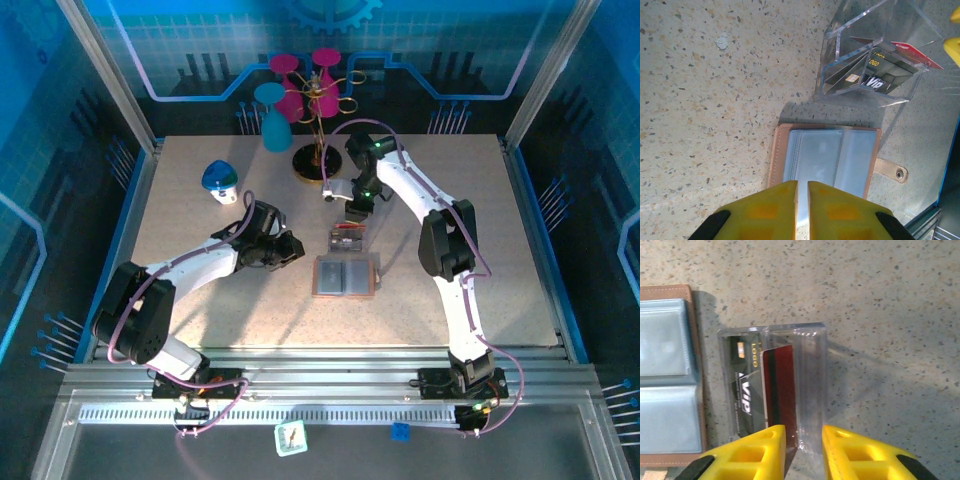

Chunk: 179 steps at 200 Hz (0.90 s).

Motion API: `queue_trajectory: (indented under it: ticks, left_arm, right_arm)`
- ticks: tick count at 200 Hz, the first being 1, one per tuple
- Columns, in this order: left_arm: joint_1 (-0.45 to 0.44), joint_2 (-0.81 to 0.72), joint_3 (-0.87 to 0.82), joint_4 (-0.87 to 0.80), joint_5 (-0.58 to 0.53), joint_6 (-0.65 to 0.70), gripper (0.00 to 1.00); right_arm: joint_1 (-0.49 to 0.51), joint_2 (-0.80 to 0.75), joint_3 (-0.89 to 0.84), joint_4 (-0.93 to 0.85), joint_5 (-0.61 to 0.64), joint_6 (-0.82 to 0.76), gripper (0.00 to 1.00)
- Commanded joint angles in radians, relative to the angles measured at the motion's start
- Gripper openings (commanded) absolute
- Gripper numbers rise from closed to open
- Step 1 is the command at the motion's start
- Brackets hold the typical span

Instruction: Take the credit cards out of the card holder

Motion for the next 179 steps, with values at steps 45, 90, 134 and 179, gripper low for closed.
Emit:
queue_trajectory:
  ticks: [45, 90, 134, 179]
  left_arm:
    - [0.011, -0.002, 0.007, -0.019, 0.01, -0.006, 0.13]
    - [0.012, 0.0, 0.01, -0.018, 0.016, -0.008, 0.14]
    - [0.011, -0.004, 0.006, -0.019, 0.015, -0.007, 0.14]
    - [0.011, -0.006, 0.004, -0.021, 0.014, -0.007, 0.14]
  right_arm:
    - [0.015, -0.049, -0.047, 0.023, -0.02, 0.018, 0.4]
    - [0.015, -0.067, -0.109, 0.069, -0.003, 0.026, 0.51]
    - [0.018, -0.066, -0.123, 0.124, 0.054, 0.041, 0.51]
    - [0.02, -0.094, -0.132, 0.19, 0.11, 0.047, 0.51]
